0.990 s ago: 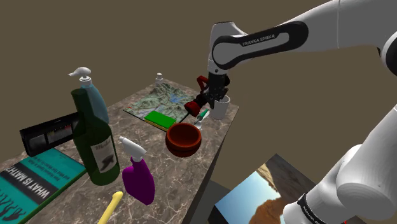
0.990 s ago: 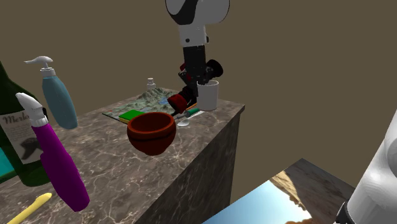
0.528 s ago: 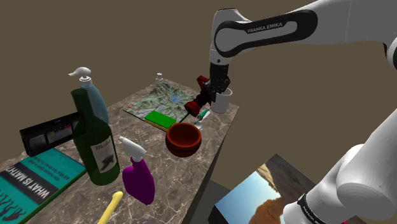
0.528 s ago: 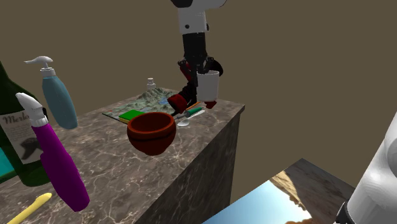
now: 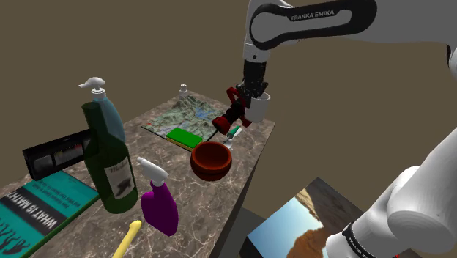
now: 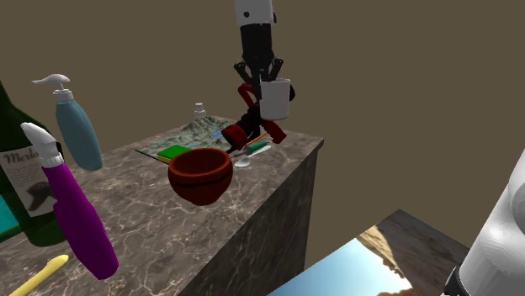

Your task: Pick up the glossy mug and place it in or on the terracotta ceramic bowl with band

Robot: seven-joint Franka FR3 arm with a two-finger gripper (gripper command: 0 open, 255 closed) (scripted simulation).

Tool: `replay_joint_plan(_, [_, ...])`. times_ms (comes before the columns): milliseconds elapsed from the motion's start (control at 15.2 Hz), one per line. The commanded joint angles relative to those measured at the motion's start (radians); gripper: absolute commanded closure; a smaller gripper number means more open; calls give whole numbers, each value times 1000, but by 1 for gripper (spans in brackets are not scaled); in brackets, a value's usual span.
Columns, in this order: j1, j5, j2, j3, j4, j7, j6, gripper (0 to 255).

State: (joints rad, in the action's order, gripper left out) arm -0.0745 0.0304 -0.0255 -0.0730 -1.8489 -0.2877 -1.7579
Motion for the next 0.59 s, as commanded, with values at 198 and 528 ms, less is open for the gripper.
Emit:
replay_joint_plan(198, [0, -1, 6, 0, 53, 2, 59, 255])
replay_joint_plan(528, [-59, -14, 10, -57, 65, -112, 77, 255])
